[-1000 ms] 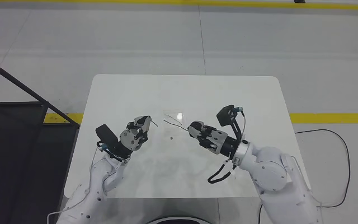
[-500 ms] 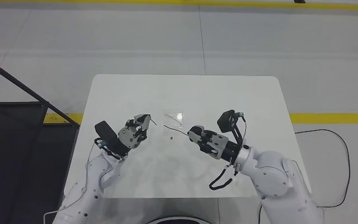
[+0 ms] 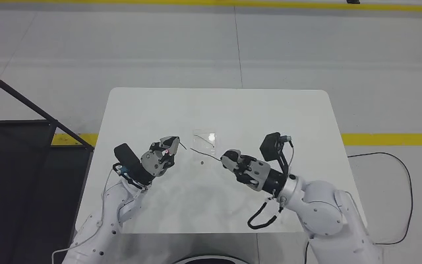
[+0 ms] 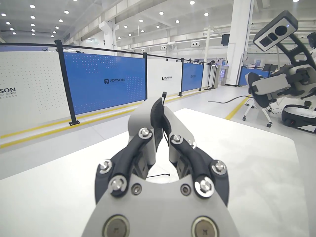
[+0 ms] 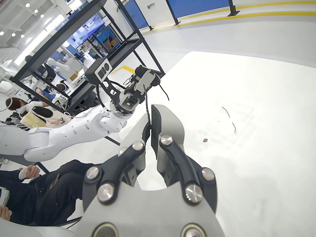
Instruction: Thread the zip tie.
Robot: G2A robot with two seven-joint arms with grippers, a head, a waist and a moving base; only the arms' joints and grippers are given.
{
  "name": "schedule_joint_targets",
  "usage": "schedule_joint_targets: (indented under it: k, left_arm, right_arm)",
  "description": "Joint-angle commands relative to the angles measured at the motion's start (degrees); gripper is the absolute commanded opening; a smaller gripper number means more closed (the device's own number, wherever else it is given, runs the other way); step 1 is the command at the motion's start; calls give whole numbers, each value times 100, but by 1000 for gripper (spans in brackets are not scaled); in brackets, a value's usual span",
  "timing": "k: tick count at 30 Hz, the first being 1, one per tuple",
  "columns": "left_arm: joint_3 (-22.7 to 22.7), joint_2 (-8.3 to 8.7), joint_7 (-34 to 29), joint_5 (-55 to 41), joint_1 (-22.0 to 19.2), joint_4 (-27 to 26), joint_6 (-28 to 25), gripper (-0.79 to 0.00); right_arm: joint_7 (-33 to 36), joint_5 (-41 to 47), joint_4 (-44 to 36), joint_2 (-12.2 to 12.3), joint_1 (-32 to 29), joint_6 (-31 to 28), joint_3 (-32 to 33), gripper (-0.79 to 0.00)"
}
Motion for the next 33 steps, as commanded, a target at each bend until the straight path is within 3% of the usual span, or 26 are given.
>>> schedule_joint_targets:
  k: [1,13,33]
  left_arm:
    - [0,0,0,0,0,0,0,-785]
    - [0,0,0,0,0,0,0,-785]
    - [0,0,0,0,0,0,0,-785]
  right_arm:
    - [65,-50,-15,1,62,3,-61,-785]
    - [325,122,364,-64,892,287,-495,-785]
    - [-38,84,609,-121,1183,398,-809,-785]
